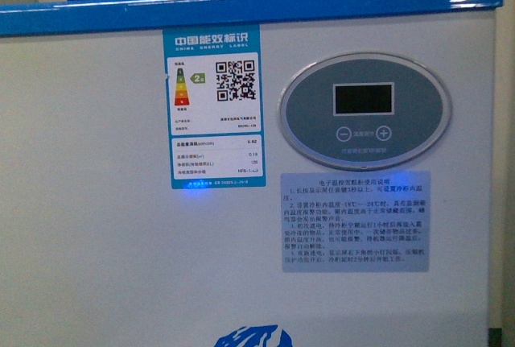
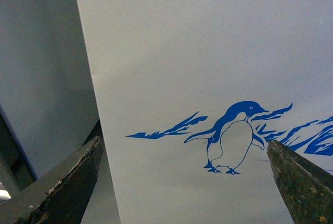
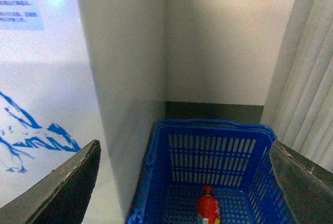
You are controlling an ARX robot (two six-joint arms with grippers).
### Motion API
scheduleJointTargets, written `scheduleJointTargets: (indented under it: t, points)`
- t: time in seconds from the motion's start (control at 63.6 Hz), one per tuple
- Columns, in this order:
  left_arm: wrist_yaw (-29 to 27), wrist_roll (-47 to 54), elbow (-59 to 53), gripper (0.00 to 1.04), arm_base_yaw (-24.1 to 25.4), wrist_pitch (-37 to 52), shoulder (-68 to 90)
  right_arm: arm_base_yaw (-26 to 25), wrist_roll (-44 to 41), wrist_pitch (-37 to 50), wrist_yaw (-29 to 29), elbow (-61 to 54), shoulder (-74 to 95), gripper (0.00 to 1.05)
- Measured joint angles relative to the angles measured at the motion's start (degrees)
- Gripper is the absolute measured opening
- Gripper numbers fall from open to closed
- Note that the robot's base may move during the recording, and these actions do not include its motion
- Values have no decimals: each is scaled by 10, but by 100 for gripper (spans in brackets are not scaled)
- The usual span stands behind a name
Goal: Put drink in fridge
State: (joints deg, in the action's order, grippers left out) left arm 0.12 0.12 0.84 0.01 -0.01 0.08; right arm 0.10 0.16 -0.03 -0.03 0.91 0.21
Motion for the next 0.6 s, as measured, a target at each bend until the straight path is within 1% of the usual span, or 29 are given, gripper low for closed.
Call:
scheduleJointTargets:
  t: [0.236, 0.267, 0.283, 0.299, 0.33, 0.377, 0.393, 0.409, 0.456, 0.472, 0.582, 0.597]
  points:
    - [-1, 0, 0, 97, 0, 0, 0, 0, 0, 0, 0, 0, 0, 97]
    - [-1, 0, 0, 97, 0, 0, 0, 8, 10, -18, 27, 7, 16, 97]
    - [-1, 0, 0, 97, 0, 0, 0, 10, 17, -40, 53, 13, 23, 97]
    - [-1, 0, 0, 97, 0, 0, 0, 14, 28, -80, 86, 30, 51, 97]
    - [-1, 0, 0, 97, 0, 0, 0, 9, 37, -104, 104, 43, 80, 97]
    - [-1, 0, 0, 97, 0, 0, 0, -9, 40, -119, 109, 58, 129, 97]
    - [-1, 0, 0, 97, 0, 0, 0, -26, 39, -115, 101, 63, 163, 97]
    - [-1, 0, 0, 97, 0, 0, 0, -30, 39, -113, 99, 63, 171, 97]
    - [-1, 0, 0, 97, 0, 0, 0, -62, 34, -88, 73, 67, 229, 97]
    - [-1, 0, 0, 97, 0, 0, 0, -82, 30, -70, 55, 70, 263, 97]
    - [-1, 0, 0, 97, 0, 0, 0, -157, 10, 5, -13, 89, 406, 97]
    - [-1, 0, 0, 97, 0, 0, 0, -172, 0, 27, -26, 95, 444, 97]
